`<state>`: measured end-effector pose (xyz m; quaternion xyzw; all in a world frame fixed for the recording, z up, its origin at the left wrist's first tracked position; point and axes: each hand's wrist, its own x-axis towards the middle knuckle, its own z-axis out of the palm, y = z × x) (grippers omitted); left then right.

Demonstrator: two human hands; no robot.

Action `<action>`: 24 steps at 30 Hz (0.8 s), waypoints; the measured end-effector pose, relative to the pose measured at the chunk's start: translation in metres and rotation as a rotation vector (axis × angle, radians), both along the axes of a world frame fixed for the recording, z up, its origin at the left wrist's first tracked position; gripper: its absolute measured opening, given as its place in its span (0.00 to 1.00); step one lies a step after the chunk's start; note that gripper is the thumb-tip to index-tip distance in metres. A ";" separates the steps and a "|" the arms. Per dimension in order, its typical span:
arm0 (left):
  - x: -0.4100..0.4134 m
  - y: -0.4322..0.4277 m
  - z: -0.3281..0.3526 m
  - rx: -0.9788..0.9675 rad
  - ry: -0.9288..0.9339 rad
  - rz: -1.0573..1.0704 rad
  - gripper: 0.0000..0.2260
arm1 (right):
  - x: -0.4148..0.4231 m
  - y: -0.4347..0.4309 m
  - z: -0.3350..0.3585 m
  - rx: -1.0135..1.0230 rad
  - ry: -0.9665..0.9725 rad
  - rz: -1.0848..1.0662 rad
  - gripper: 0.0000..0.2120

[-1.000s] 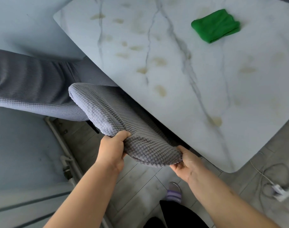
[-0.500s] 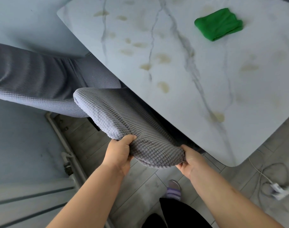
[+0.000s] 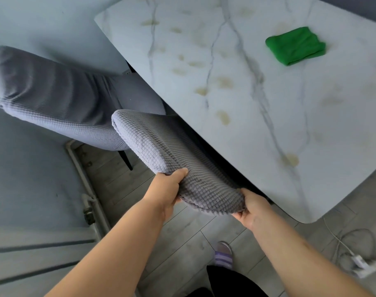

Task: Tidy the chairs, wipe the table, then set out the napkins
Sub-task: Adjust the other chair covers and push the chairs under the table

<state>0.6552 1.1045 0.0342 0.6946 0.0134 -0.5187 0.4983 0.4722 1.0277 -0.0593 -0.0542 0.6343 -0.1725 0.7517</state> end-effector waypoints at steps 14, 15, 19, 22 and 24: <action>0.060 0.004 0.050 0.034 -0.245 0.024 0.36 | 0.048 -0.010 0.145 -0.701 0.053 0.727 0.07; 0.068 0.006 0.053 0.036 -0.268 0.033 0.38 | 0.060 -0.011 0.153 -0.733 0.024 0.726 0.09; 0.108 0.014 0.065 0.086 -0.338 0.047 0.42 | 0.115 -0.008 0.174 -0.800 0.017 0.769 0.26; 0.154 0.020 0.071 0.078 -0.397 0.066 0.39 | 0.167 -0.005 0.179 -0.861 0.000 0.792 0.24; 0.185 0.020 0.073 0.057 -0.413 0.065 0.34 | 0.200 -0.005 0.180 -0.862 -0.015 0.813 0.23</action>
